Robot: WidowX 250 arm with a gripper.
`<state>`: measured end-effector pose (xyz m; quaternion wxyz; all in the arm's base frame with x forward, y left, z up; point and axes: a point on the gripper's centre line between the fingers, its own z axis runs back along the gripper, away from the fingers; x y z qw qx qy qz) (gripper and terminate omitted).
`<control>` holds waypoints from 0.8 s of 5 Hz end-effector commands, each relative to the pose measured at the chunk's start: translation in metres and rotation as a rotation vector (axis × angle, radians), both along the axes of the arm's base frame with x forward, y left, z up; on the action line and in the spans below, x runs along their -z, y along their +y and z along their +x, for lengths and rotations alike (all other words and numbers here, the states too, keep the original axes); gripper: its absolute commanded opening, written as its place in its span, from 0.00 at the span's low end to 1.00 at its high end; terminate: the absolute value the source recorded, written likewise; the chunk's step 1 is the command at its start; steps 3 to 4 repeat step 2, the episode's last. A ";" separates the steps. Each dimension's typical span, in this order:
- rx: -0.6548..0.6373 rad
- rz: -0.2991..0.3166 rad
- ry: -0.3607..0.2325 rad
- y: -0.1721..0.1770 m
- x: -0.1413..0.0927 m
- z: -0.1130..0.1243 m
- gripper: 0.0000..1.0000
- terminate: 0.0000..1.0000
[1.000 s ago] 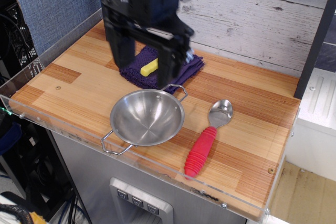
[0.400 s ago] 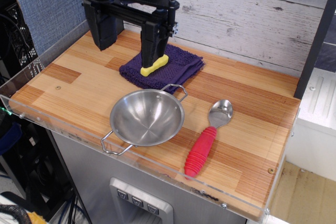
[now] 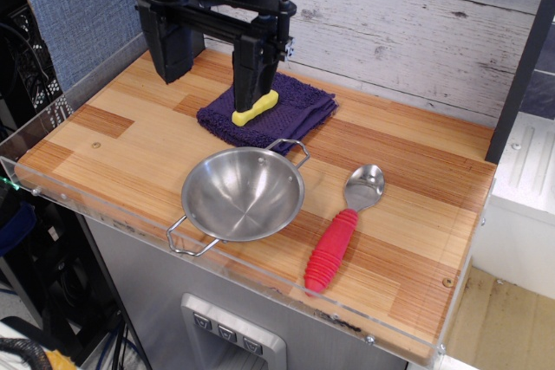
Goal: Move the bowl to the left side of the red spoon.
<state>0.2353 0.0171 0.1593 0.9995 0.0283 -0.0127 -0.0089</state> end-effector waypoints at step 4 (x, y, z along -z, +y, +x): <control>-0.003 0.003 -0.029 0.000 -0.007 -0.008 1.00 1.00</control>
